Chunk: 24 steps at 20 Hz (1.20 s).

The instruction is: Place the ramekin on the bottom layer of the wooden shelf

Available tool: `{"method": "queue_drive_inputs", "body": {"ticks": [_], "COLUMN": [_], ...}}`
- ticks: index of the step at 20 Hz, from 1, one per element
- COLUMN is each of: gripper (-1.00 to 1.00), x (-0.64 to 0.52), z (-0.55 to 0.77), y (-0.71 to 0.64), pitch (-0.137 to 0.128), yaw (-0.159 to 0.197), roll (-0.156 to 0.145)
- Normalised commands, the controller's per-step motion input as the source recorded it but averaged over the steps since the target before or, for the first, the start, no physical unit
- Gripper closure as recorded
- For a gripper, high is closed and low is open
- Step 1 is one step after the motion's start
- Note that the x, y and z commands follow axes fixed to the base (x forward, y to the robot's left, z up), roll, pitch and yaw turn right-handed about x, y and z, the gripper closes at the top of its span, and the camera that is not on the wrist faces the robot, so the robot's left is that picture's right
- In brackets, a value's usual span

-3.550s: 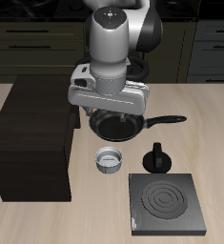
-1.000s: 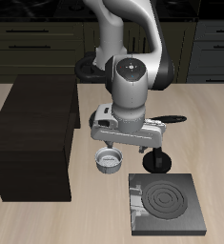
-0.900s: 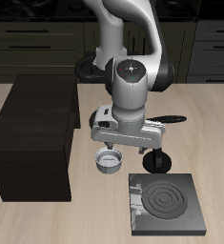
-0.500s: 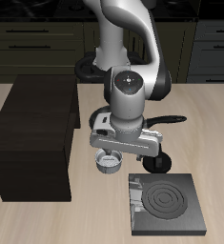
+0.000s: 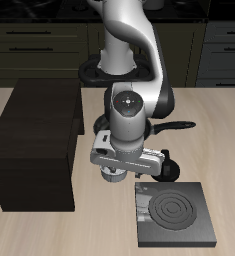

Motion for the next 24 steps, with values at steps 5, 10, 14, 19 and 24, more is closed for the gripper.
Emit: {"method": "queue_drive_inputs", "body": {"ticks": [5, 10, 14, 19, 24], "gripper": [1.0, 1.0, 1.0, 1.0, 1.0], "x": [0.02, -0.05, 0.02, 0.01, 0.02], "z": [-0.04, 0.1, 0.08, 0.03, 0.09], "y": [-0.25, -0.28, -0.38, -0.41, -0.58], "pitch": [0.01, -0.012, -0.002, 0.005, -0.001], "yaw": [-0.003, 0.003, 0.01, 0.008, -0.016], "roll": [-0.031, -0.043, -0.053, -0.058, -0.083]}}
